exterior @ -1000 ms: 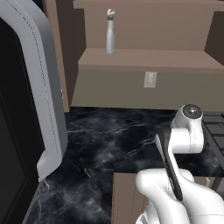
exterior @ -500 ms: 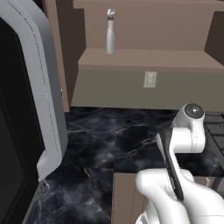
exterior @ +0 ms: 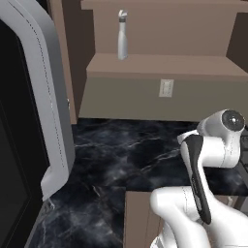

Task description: Move the cutting board and knife to the sink. Then move spray from the cabinet to the counter.

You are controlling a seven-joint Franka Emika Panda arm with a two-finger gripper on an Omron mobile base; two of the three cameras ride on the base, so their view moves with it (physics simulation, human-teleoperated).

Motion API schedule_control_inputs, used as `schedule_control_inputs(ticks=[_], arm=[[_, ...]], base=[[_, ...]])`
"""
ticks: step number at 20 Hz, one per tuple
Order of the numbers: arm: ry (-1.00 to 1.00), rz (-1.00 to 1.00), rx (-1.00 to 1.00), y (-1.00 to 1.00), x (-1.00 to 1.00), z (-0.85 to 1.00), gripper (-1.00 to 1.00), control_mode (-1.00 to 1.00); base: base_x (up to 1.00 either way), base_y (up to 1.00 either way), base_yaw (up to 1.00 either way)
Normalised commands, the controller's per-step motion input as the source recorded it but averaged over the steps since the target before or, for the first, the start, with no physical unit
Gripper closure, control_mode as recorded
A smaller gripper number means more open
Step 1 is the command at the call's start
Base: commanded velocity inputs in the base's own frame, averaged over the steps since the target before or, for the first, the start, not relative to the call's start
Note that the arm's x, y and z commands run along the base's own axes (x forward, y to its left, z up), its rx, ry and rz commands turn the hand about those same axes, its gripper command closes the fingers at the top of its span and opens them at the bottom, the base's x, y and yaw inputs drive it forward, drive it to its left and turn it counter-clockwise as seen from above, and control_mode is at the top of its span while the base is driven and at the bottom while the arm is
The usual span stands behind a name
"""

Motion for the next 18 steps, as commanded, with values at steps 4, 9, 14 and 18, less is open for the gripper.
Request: schedule_control_inputs(ticks=[4, 9, 14, 18], arm=[[-0.16, 0.00, 0.00, 0.40, 0.00, 0.44, -1.00, -1.00], [-0.21, 0.00, 0.00, 0.44, 0.00, 0.50, -1.00, -1.00], [-0.25, -0.01, 0.00, 0.35, 0.00, 0.51, -1.00, -1.00], [-0.15, 0.00, 0.00, 0.21, 0.00, 0.49, -1.00, -1.00]], base=[[0.00, 0.00, 0.00], [0.00, 0.00, 0.00], [0.00, 0.00, 0.00], [0.00, 0.00, 0.00]])
